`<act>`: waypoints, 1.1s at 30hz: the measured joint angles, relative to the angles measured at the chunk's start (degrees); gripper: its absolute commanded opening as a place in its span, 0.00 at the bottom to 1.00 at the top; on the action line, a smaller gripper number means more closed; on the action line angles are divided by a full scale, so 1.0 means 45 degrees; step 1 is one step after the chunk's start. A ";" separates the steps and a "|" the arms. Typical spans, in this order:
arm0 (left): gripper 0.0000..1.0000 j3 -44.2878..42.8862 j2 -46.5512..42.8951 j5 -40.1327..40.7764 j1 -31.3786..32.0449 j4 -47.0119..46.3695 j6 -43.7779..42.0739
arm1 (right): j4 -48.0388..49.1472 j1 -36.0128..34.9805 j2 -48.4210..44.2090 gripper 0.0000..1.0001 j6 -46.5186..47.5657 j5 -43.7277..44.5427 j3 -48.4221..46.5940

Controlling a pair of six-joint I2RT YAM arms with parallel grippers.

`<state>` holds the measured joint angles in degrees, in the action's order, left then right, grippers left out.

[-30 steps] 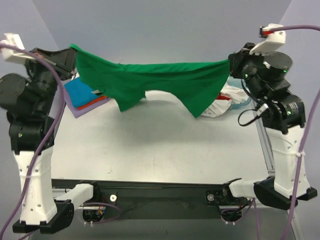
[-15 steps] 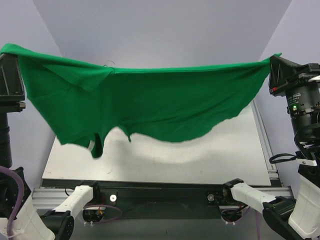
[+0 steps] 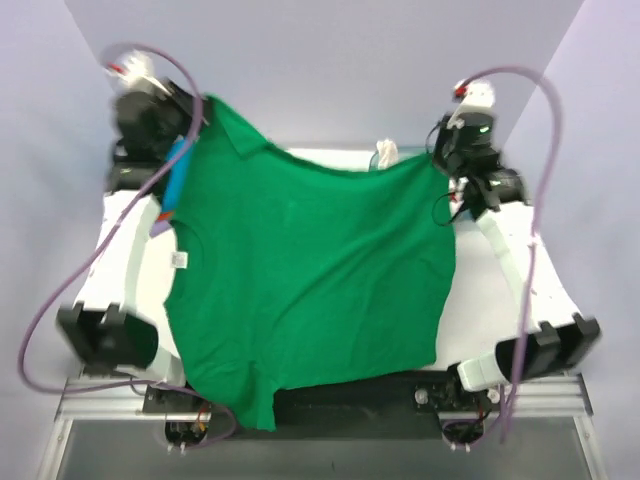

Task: Fold and stack the t-shirts
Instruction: Flatten out the tshirt

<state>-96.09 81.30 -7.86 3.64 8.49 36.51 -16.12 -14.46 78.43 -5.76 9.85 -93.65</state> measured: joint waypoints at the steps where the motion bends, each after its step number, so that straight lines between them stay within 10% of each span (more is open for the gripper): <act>1: 0.43 0.0126 0.1214 -0.0029 0.0078 0.0039 -0.0121 | 0.0102 0.0277 0.0753 0.22 -0.0131 -0.0097 0.0423; 4: 0.59 0.0408 0.4575 -0.0053 0.0359 0.0869 -0.0393 | 0.0005 0.1020 0.3128 0.63 -0.0617 -0.0457 0.0933; 7: 0.67 0.0840 0.6290 -0.0024 0.0801 0.2147 -0.0631 | -0.0461 0.1472 0.4624 0.73 -0.0758 -0.0767 0.0952; 21: 0.71 0.6105 0.0029 0.0505 0.2166 0.3706 -0.0374 | -0.1122 0.0850 -0.0189 0.78 -0.1559 -0.3405 0.3322; 33: 0.71 1.0972 -0.0500 0.0520 0.2458 0.4051 0.0695 | -0.1564 -0.0384 -0.0291 0.77 -0.3123 -0.5513 0.9156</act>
<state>-46.72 79.05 -5.52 14.70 26.72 39.64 -23.16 -16.19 77.12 -19.81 -14.96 -52.45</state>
